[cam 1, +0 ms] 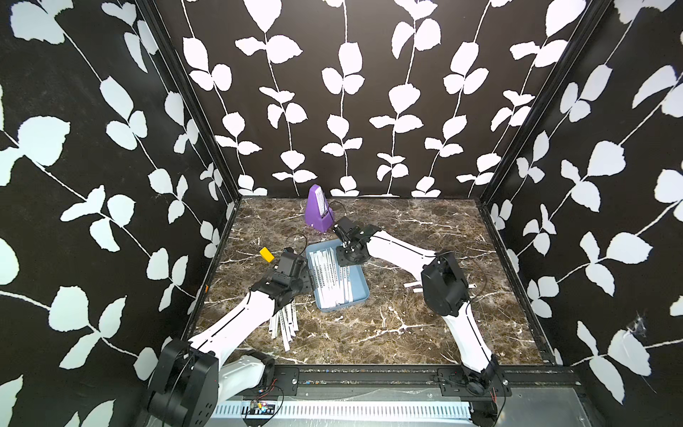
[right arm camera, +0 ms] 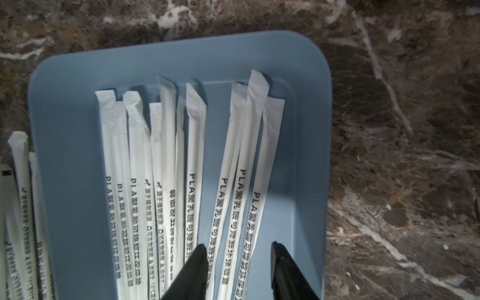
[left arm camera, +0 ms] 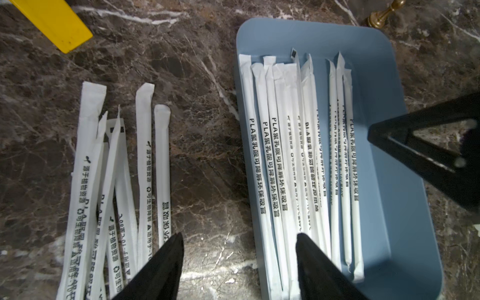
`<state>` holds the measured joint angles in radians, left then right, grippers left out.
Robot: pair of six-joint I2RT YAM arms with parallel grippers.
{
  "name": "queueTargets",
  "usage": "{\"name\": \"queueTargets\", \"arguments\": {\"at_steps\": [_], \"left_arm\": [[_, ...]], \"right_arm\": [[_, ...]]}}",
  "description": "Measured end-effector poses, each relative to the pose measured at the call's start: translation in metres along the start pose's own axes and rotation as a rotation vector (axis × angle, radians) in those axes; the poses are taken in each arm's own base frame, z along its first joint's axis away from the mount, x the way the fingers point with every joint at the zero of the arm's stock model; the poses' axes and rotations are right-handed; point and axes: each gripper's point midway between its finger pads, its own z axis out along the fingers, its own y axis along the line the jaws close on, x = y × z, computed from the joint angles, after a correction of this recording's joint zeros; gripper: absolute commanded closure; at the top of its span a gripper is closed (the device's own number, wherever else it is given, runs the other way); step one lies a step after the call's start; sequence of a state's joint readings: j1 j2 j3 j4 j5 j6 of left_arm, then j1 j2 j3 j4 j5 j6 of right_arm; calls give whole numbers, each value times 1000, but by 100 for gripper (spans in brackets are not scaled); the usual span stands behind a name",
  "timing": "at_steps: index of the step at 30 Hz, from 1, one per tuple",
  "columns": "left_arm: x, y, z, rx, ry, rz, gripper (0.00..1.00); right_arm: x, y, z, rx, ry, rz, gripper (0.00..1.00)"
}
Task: Put the straws into the storage box
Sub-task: Adjust the straw in the storage box.
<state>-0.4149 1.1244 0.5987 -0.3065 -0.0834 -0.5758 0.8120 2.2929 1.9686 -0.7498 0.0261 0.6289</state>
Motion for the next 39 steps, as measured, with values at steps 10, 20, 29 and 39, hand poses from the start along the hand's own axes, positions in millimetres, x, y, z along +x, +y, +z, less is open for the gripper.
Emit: {"name": "queueTargets", "arguments": {"at_steps": [10,20,29,39], "left_arm": [[0,0,-1,29,-14,-11,32],[1,-2,0,38,-8,-12,33],[1,-2,0,39,-8,-12,34],[2,1,-4,19,4,30,35]], "right_arm": [[2,0,22,34,34,18,55],[-4,11,32,10,36,18,55],[-8,19,26,-7,34,3,55],[3,9,-21,-23,40,-65,61]]}}
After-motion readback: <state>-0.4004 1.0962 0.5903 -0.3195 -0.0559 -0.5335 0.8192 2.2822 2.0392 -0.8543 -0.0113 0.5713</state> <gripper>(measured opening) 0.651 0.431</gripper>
